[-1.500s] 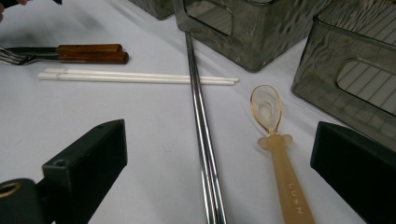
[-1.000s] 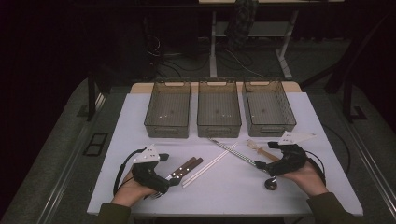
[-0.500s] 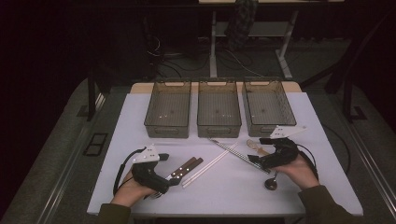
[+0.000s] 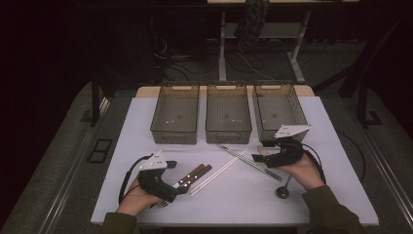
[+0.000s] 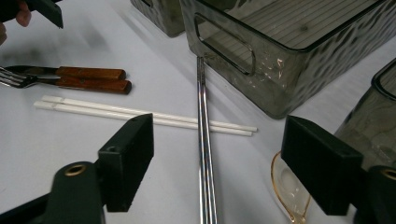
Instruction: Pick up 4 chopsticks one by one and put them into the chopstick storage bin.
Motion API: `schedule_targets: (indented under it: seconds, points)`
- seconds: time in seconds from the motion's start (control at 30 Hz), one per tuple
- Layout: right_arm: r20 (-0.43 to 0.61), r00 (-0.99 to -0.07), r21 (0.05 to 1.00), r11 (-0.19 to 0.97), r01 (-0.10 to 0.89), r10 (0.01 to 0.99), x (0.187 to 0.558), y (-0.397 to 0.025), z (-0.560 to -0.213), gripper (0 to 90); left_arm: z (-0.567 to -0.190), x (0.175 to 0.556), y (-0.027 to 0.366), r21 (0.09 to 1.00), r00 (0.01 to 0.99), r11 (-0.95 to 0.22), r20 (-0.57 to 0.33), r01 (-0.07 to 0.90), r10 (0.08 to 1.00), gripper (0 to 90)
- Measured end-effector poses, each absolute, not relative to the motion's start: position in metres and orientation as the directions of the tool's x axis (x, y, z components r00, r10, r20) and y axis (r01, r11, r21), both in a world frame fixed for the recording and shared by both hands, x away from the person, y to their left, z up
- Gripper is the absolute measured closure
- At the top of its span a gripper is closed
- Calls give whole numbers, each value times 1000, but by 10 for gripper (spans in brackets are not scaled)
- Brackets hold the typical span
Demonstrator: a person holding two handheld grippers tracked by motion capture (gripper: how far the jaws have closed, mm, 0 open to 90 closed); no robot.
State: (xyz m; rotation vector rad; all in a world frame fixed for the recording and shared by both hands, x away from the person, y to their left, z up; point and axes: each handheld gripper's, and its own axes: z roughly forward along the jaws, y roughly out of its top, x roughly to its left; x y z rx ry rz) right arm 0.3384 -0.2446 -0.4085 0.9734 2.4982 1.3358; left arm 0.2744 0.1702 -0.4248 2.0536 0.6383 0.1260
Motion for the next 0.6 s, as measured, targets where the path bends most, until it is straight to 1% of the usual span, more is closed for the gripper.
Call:
schedule_targets:
  seconds: [0.03,0.07,0.17,0.23,0.27,0.33,0.37,0.4,0.43,0.5,0.57,0.6]
  points:
    - [170,-781,780,403,480,601,338,-244,-410,336,-425,274,170,823,859,-414,-161,389,485,0]
    - [170,-781,780,403,480,601,338,-244,-410,336,-424,274,170,823,860,-415,-161,388,485,0]
    - [167,-788,764,427,484,593,336,-244,-412,421,-424,274,171,825,861,-413,-160,385,483,0]
    - [162,-789,754,442,487,592,336,-244,-412,462,-424,274,171,826,861,-412,-161,386,482,0]
    - [162,-789,754,442,487,592,336,-244,-412,462,-424,274,171,825,861,-412,-162,386,482,0]
    - [152,-794,746,458,482,589,336,-243,-414,513,-424,274,171,825,861,-412,-162,386,481,0]
    - [144,-796,740,470,481,589,335,-243,-415,564,-424,274,171,825,861,-412,-163,386,481,0]
    - [144,-796,740,470,481,589,335,-243,-415,564,-424,274,171,825,862,-412,-163,386,481,0]
    - [138,-798,731,484,482,587,335,-242,-416,607,-424,274,171,825,862,-412,-163,386,481,0]
    - [135,-799,721,494,485,586,335,-242,-417,659,-424,274,171,824,863,-414,-163,386,479,0]
    - [138,-798,714,499,491,587,335,-244,-419,695,-424,274,171,824,863,-415,-163,386,478,0]
    - [138,-798,714,499,491,587,335,-244,-419,695,-425,274,171,823,863,-415,-164,387,479,0]
